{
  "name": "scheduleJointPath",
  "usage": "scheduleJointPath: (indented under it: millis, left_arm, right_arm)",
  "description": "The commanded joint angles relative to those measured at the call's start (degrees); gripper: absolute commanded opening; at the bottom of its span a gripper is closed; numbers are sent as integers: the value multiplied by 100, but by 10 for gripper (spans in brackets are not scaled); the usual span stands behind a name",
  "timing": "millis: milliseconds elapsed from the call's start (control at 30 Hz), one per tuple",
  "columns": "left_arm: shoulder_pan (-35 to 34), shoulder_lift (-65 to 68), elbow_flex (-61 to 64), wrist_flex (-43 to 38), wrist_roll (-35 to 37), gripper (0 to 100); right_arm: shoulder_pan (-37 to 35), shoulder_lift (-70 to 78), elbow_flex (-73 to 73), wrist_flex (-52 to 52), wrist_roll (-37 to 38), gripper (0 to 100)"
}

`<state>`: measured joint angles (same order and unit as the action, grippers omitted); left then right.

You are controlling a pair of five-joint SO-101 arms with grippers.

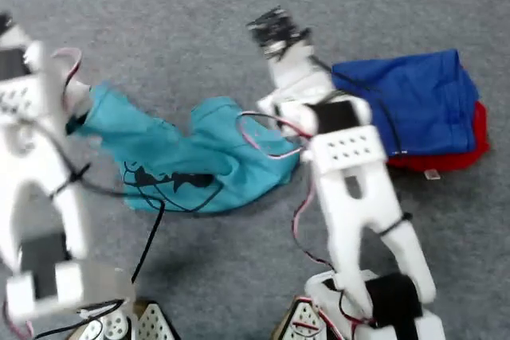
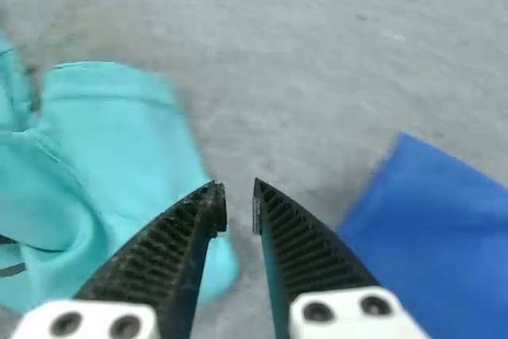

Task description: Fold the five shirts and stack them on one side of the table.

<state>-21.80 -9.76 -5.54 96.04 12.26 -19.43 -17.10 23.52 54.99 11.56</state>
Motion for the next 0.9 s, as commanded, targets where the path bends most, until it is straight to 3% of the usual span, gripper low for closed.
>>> scheduleJointPath:
  millis: [0, 133, 267, 400, 533, 667, 867]
  left_arm:
    - [-835, -1305, 1934, -659, -1222, 19]
    - [-1556, -1754, 3596, -1415, -2321, 19]
    - [-2242, -1921, 4571, -1996, -2778, 19]
    - [-2813, -1886, 5108, -2699, -2796, 19]
    - [-2945, -1886, 5591, -3411, -2752, 19]
    - [-2936, -1886, 6066, -4167, -2462, 19]
    - [-2936, -1886, 6681, -4905, -2277, 19]
  right_arm:
    - [-453, 778, -752, 26, -18, 76]
    - [-514, 2369, -2105, 343, -18, 76]
    - [-523, 4084, -3978, 1090, -360, 76]
    - [-681, 5684, -6167, 2013, -369, 77]
    - [-927, 7187, -8330, 2945, -360, 85]
    - [-1191, 8505, -10334, 3736, -114, 193]
    - [-1341, 9719, -11916, 3956, 114, 208]
